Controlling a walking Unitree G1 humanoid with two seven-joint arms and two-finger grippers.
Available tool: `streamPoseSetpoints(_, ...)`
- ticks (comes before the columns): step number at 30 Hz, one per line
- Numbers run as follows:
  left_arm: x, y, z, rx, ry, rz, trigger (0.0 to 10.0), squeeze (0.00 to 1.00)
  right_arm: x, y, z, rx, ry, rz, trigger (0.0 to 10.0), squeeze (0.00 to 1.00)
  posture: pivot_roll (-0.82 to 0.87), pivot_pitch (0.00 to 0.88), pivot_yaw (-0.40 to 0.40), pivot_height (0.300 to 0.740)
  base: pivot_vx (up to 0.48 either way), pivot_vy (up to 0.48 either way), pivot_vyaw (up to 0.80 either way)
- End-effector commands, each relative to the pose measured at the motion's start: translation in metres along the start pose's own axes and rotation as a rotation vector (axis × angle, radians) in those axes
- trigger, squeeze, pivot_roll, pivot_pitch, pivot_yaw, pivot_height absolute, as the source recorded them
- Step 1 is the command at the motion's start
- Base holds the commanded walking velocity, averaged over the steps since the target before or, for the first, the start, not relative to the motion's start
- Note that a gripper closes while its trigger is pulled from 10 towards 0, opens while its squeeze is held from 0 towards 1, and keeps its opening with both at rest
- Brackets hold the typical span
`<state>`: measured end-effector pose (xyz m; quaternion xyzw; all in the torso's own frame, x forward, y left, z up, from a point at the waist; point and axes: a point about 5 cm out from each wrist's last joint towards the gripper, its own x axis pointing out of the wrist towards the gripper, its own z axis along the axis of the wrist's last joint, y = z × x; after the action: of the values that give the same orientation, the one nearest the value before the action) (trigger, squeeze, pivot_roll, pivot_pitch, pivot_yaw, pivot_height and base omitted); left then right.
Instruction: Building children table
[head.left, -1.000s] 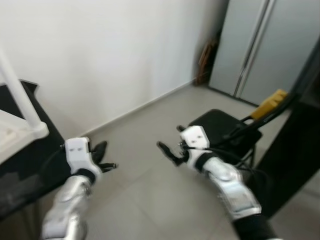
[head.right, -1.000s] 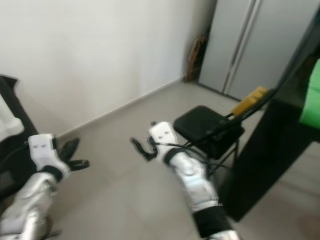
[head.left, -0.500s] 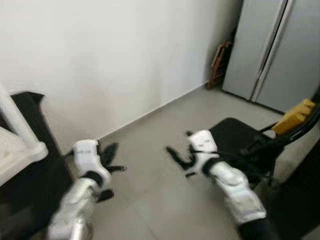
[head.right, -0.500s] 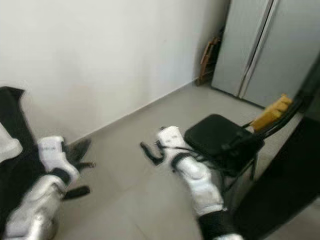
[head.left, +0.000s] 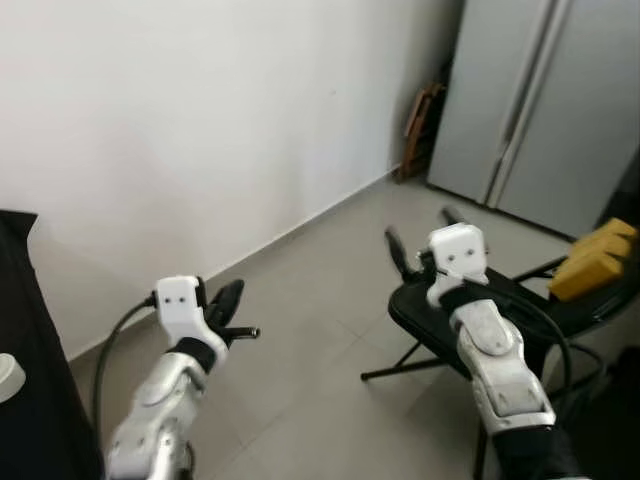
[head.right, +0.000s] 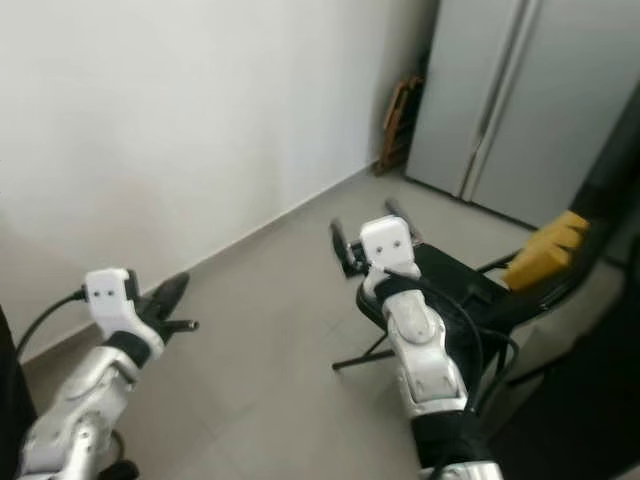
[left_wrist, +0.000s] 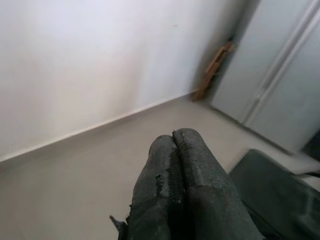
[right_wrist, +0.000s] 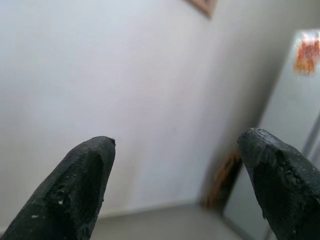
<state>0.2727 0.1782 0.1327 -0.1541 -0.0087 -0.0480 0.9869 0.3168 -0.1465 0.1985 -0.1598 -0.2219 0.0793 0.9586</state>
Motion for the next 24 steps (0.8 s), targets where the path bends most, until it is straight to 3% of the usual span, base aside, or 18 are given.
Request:
streamPoseSetpoints(1, -0.001, -0.004, -0.001, -0.022, 0.008, -0.021, 10.0, 0.0, 0.002, -0.002, 0.01, -0.025, -0.054, -0.008, 10.0, 0.0, -0.03, 0.0, -0.005, 0.74, 0.0, 0.0, 0.0)
streamPoseSetpoints(2, -0.004, -0.003, 0.0, -0.027, 0.008, -0.022, 10.0, 0.0, 0.007, 0.001, 0.024, -0.033, -0.116, 0.009, 10.0, 0.0, -0.02, 0.0, 0.005, 0.74, 0.0, 0.0, 0.0)
streamPoseSetpoints(8, -0.007, -0.001, 0.002, -0.032, 0.011, -0.023, 10.0, 0.0, 0.012, 0.002, 0.038, -0.009, -0.181, -0.004, 10.0, 0.0, -0.01, 0.0, 0.017, 0.74, 0.0, 0.0, 0.0)
streamPoseSetpoints(11, -0.009, 0.001, 0.003, -0.038, 0.016, -0.025, 10.0, 0.0, 0.019, 0.003, 0.063, 0.101, -0.281, -0.003, 10.0, 0.0, -0.01, 0.0, 0.029, 0.74, 0.0, 0.0, 0.0)
streamPoseSetpoints(14, -0.009, 0.002, 0.003, -0.041, 0.019, -0.026, 10.0, 0.0, 0.022, 0.006, 0.075, 0.213, -0.323, 0.035, 10.0, 0.0, -0.01, 0.0, 0.031, 0.74, 0.0, 0.0, 0.0)
streamPoseSetpoints(16, -0.009, 0.002, 0.003, -0.042, 0.019, -0.026, 10.0, 0.0, 0.022, 0.007, 0.078, 0.235, -0.335, 0.046, 10.0, 0.0, -0.01, 0.0, 0.031, 0.74, 0.0, 0.0, 0.0)
streamPoseSetpoints(17, -0.009, 0.002, 0.003, -0.044, 0.021, -0.026, 10.0, 0.0, 0.023, 0.009, 0.085, 0.318, -0.352, 0.062, 10.0, 0.0, -0.01, 0.0, 0.032, 0.74, 0.0, 0.0, 0.0)
streamPoseSetpoints(18, -0.009, 0.002, 0.003, -0.044, 0.021, -0.026, 10.0, 0.0, 0.023, 0.009, 0.085, 0.318, -0.352, 0.062, 10.0, 0.0, -0.01, 0.0, 0.032, 0.74, 0.0, 0.0, 0.0)
streamPoseSetpoints(19, -0.01, 0.002, 0.003, -0.048, 0.023, -0.027, 10.0, 0.0, 0.024, 0.011, 0.094, 0.435, -0.38, 0.094, 10.0, 0.0, -0.01, 0.0, 0.032, 0.74, 0.0, 0.0, 0.0)
streamPoseSetpoints(24, -0.011, 0.003, 0.003, -0.055, 0.027, -0.026, 10.0, 0.0, 0.023, 0.013, 0.1, 0.467, -0.404, 0.121, 10.0, 0.0, -0.01, 0.0, 0.031, 0.74, 0.0, 0.0, 0.0)
